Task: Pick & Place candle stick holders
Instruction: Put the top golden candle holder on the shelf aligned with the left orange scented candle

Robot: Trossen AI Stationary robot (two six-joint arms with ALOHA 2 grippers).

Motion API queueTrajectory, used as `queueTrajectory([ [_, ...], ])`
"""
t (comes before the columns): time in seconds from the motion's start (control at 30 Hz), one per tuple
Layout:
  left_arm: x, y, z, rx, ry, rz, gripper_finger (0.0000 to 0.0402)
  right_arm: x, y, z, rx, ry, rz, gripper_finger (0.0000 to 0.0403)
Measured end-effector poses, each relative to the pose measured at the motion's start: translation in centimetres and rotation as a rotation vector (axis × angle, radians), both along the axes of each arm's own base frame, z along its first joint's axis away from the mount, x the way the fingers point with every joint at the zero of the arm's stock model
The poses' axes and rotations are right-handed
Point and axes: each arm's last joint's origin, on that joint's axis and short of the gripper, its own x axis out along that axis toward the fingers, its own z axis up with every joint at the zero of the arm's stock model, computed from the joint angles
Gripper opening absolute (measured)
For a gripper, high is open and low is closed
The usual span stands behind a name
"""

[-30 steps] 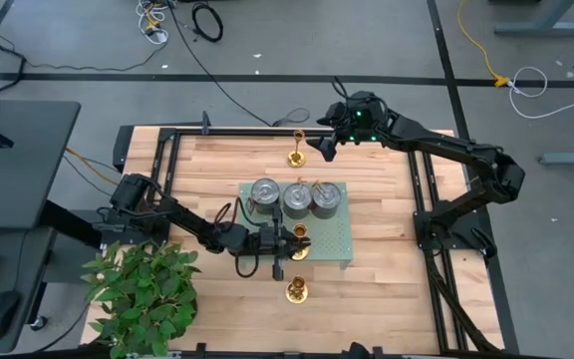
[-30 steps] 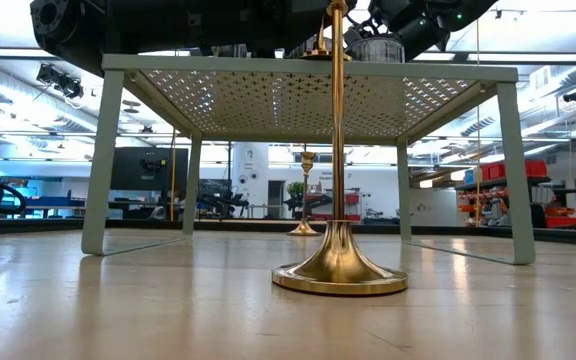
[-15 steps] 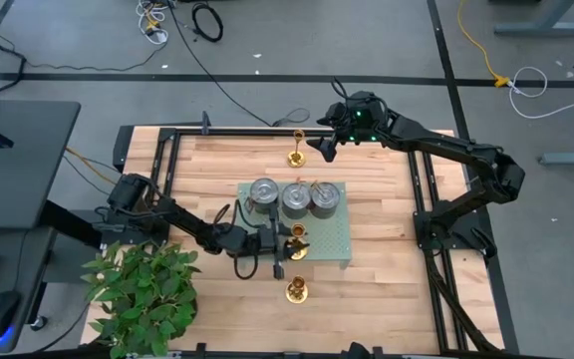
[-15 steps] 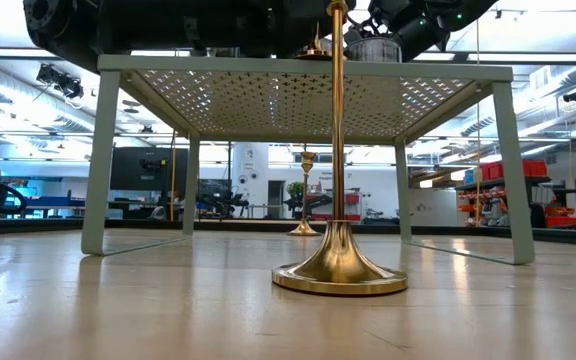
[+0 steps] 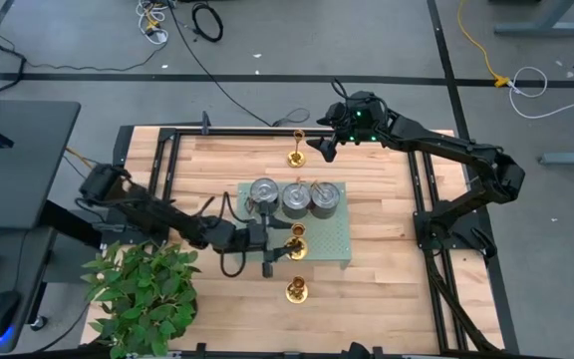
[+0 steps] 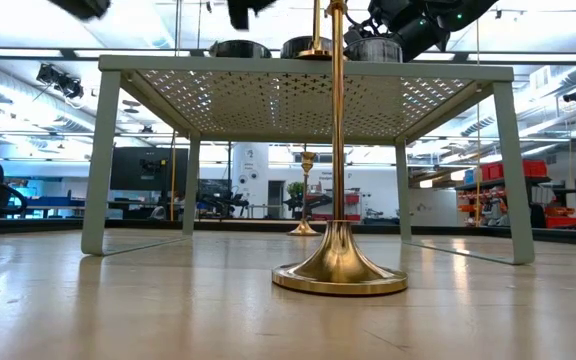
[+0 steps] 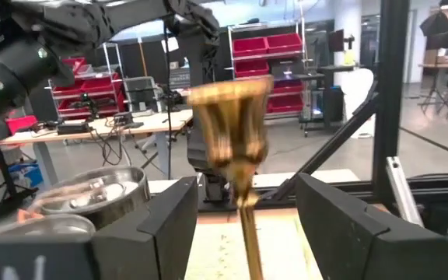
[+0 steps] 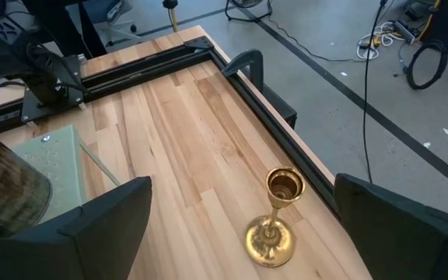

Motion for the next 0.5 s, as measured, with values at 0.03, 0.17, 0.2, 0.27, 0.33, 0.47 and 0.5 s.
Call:
queueTrajectory([
  [0.03,-0.4,0.0,0.6,0.002,0.005,-0.004,0.0220,0.0,0.0,0.0,0.000,0.000,0.000,0.0400],
  [0.17,-1.8,0.2,2.3,0.014,0.052,-0.014,0.0220,0.0,0.0,0.0,0.000,0.000,0.000,0.0400],
  [0.2,-2.2,0.3,2.6,0.019,0.068,-0.015,0.0220,0.0,0.0,0.0,0.000,0.000,0.000,0.0400],
  [0.27,-3.1,0.5,3.3,0.026,0.096,-0.017,0.0220,0.0,0.0,0.0,0.000,0.000,0.000,0.0400],
  [0.33,-3.9,1.0,4.1,0.035,0.121,-0.008,0.0220,0.0,0.0,0.0,0.000,0.000,0.000,0.0400],
  [0.47,-5.5,2.1,5.7,0.037,0.124,0.045,0.0220,0.0,0.0,0.0,0.000,0.000,0.000,0.0400],
  [0.5,-6.0,2.4,6.3,0.036,0.114,0.051,0.0220,0.0,0.0,0.0,0.000,0.000,0.000,0.0400],
])
